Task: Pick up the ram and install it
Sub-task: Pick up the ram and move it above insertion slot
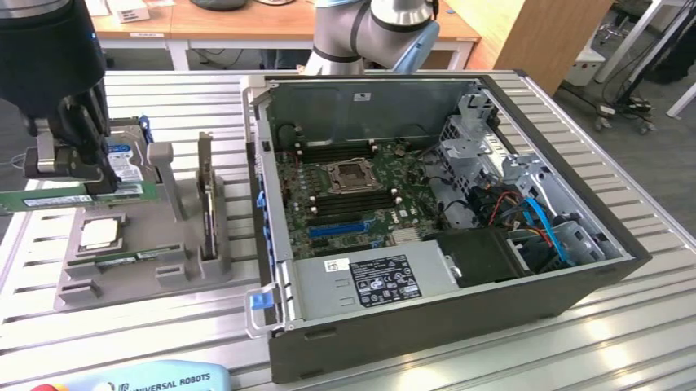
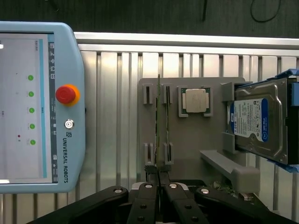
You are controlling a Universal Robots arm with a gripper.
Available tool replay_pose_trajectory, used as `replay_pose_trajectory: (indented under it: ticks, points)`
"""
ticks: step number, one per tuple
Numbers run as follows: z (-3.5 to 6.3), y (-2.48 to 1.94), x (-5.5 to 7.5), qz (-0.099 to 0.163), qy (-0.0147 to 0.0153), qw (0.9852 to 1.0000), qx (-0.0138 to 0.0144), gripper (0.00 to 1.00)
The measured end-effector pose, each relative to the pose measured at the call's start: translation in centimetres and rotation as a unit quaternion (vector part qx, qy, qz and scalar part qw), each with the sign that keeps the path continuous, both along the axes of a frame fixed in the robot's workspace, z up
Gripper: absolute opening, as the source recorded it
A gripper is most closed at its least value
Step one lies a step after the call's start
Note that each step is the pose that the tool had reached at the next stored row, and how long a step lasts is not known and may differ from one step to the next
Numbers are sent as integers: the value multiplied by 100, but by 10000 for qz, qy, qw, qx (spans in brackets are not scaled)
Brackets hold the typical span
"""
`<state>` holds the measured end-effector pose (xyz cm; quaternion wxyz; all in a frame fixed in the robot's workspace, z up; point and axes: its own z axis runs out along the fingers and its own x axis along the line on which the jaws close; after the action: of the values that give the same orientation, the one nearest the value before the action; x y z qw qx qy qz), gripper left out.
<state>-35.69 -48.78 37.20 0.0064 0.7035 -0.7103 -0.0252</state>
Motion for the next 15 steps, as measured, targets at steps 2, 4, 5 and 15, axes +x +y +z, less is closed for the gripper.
replay_pose_trajectory:
  ticks: [2,4,5,15]
  points:
    - [26,0,4,-3,0,10000,0,12]
    - [46,0,8,-6,0,10000,0,12]
    - [55,0,10,-8,0,10000,0,12]
    - [141,0,29,-19,0,10000,3,12]
